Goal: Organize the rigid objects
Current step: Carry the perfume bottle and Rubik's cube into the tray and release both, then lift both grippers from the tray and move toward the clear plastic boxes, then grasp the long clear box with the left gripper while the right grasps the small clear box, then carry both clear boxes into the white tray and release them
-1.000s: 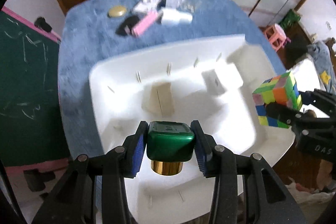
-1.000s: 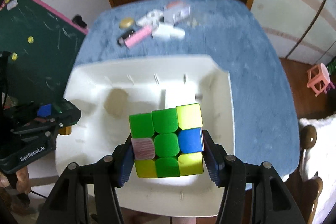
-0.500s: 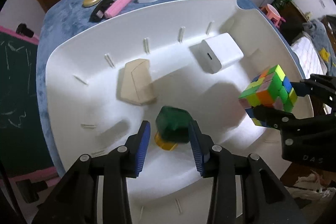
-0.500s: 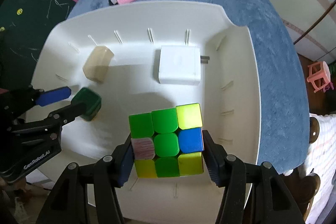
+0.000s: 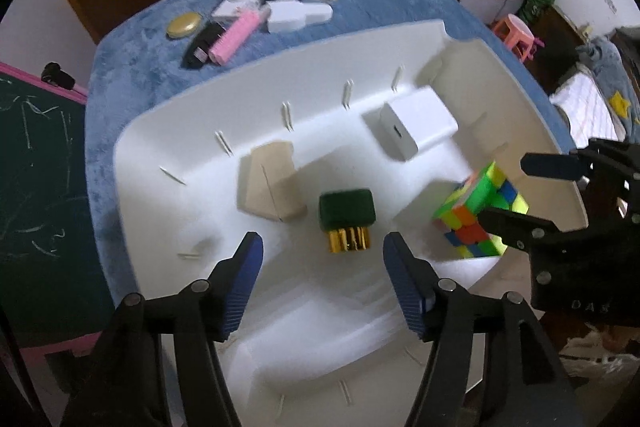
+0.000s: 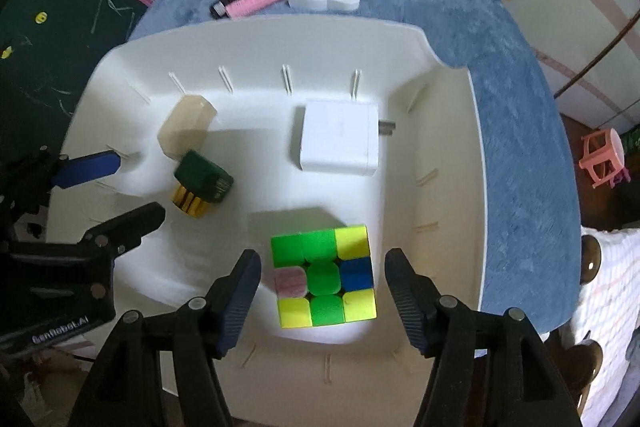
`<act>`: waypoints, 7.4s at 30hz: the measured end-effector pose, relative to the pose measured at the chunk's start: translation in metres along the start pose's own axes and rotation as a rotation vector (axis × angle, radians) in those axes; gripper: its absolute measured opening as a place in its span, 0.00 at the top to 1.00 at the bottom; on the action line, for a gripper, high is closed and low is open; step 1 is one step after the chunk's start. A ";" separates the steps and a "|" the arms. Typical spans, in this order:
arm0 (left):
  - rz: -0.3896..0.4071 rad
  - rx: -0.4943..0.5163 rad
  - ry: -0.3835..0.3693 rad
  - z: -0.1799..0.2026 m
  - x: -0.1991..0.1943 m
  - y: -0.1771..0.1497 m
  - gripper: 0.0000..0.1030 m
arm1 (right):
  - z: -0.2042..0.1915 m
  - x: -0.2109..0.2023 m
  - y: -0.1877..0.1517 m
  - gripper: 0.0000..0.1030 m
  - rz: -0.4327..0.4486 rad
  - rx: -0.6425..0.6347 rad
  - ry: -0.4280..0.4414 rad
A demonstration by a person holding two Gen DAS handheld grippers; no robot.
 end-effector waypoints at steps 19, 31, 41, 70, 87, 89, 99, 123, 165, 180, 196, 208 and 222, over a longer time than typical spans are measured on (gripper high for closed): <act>0.143 -0.050 -0.030 -0.001 -0.066 0.060 0.35 | 0.024 -0.079 0.034 0.37 0.221 0.004 0.078; 0.200 -0.006 -0.027 0.008 -0.096 0.142 0.35 | 0.063 -0.115 0.075 0.37 0.331 0.015 0.100; 0.211 0.010 -0.026 0.015 -0.106 0.201 0.35 | 0.105 -0.136 0.122 0.37 0.425 0.016 0.060; 0.025 -0.049 0.047 -0.036 0.017 0.319 0.31 | 0.147 -0.059 0.276 0.29 0.451 -0.094 0.129; -0.173 -0.126 0.048 -0.063 0.132 0.318 0.31 | 0.111 0.106 0.286 0.29 0.286 -0.213 0.260; -0.175 -0.143 0.057 -0.067 0.138 0.318 0.31 | 0.108 0.115 0.284 0.29 0.279 -0.215 0.267; -0.151 -0.204 0.006 -0.081 0.150 0.323 0.36 | 0.098 0.141 0.283 0.29 0.266 -0.234 0.288; -0.122 -0.261 -0.079 -0.082 0.161 0.321 0.51 | 0.074 0.154 0.280 0.38 0.331 -0.316 0.183; 0.264 -0.156 -0.083 -0.035 -0.150 0.190 0.54 | 0.104 -0.141 0.166 0.38 0.578 0.006 0.226; 0.055 -0.158 -0.094 -0.028 -0.078 0.062 0.54 | 0.020 -0.141 0.071 0.38 0.477 -0.083 0.144; -0.166 -0.136 -0.101 -0.026 0.013 -0.006 0.54 | -0.062 -0.021 -0.011 0.38 0.052 -0.247 0.235; -0.211 -0.090 -0.079 -0.017 0.023 -0.017 0.41 | -0.071 -0.004 -0.019 0.33 0.042 -0.297 0.182; -0.128 -0.068 -0.065 -0.016 -0.009 -0.008 0.33 | -0.056 -0.029 -0.011 0.33 0.105 -0.281 0.228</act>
Point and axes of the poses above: each gripper's, at about its wrist camera, not at the fingertips, and x roughly the way its jaws point, z to its right, y to its top, the point moved 1 cm from there along x, roughly the way its jaws point, and after that the axes turned 11 degrees about -y, right-handed, at the moved point
